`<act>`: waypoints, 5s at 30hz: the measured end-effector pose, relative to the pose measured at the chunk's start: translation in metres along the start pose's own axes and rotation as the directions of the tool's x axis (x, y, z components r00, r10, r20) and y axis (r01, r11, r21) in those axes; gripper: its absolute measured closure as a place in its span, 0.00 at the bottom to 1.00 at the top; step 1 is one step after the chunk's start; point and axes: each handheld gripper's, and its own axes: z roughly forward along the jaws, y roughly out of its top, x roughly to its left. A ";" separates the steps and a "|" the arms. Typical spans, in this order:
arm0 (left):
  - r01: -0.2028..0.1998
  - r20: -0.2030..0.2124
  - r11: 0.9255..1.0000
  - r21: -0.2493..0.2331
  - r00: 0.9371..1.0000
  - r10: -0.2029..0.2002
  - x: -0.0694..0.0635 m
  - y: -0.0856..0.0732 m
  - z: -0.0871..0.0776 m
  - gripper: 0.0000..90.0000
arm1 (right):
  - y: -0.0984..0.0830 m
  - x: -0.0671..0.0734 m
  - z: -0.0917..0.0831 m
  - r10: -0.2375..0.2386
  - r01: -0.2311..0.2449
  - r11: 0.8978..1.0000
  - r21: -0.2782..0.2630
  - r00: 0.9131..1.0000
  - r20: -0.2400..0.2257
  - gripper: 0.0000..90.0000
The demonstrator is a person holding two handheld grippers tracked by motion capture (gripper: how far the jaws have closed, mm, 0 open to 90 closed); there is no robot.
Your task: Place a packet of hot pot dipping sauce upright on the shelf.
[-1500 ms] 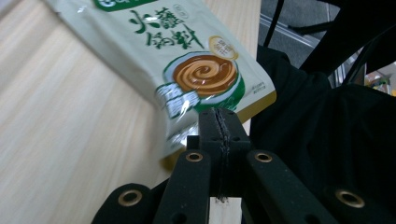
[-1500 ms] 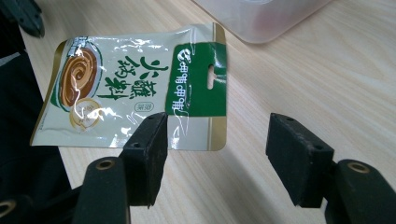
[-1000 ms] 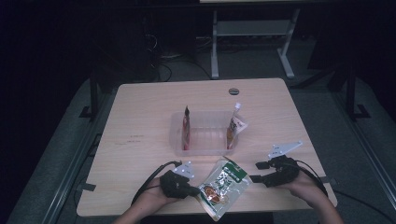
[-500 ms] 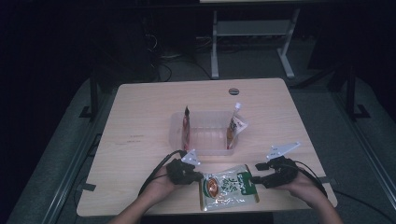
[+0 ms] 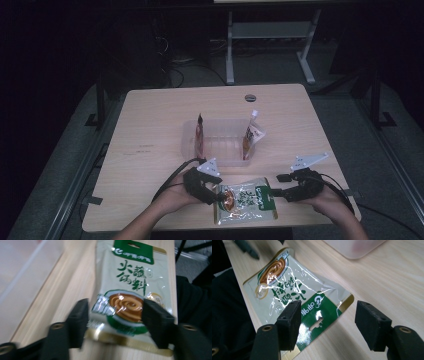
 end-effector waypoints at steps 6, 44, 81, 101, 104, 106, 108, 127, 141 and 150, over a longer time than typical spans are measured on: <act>-0.032 0.007 0.999 0.028 0.999 0.032 0.003 0.009 0.019 0.31 | -0.006 0.004 -0.006 0.041 -0.040 0.999 -0.026 0.999 0.025 0.39; -0.016 0.082 1.000 -0.004 0.997 0.016 0.014 0.000 0.027 1.00 | -0.022 0.007 -0.013 0.057 -0.056 0.998 -0.020 0.998 0.036 0.39; 0.027 0.032 0.972 -0.234 0.999 -0.020 0.016 -0.032 -0.070 1.00 | 0.069 0.016 0.024 -0.013 -0.020 0.990 -0.140 0.974 -0.226 0.33; 0.008 0.040 0.968 -0.252 0.999 0.002 0.013 -0.029 -0.071 1.00 | 0.066 0.018 0.038 -0.028 -0.010 0.994 -0.112 0.944 -0.329 0.74; 0.012 0.037 0.967 -0.253 0.999 -0.003 0.014 -0.030 -0.072 1.00 | 0.066 0.018 0.038 -0.035 -0.005 0.993 -0.118 0.942 -0.335 0.81; 0.015 0.033 0.967 -0.254 0.999 -0.007 0.015 -0.030 -0.072 1.00 | 0.066 0.018 0.037 -0.038 -0.004 0.993 -0.120 0.938 -0.346 0.86; 0.018 0.034 0.966 -0.256 0.999 -0.010 0.016 -0.030 -0.072 1.00 | 0.066 0.020 0.037 -0.041 -0.002 0.993 -0.121 0.934 -0.354 0.89; 0.039 0.051 0.969 -0.245 0.998 -0.027 0.026 -0.037 -0.068 0.96 | 0.073 0.030 0.035 -0.131 0.073 0.984 -0.161 0.913 -0.386 1.00; 0.067 0.009 0.955 -0.289 0.998 -0.067 0.029 -0.041 -0.086 0.81 | 0.076 0.031 0.025 -0.144 0.050 0.970 -0.238 0.907 -0.396 1.00; 0.057 0.011 0.948 -0.312 0.998 -0.056 0.022 -0.037 -0.091 0.79 | 0.079 0.030 0.017 -0.145 0.012 0.955 -0.295 0.890 -0.433 1.00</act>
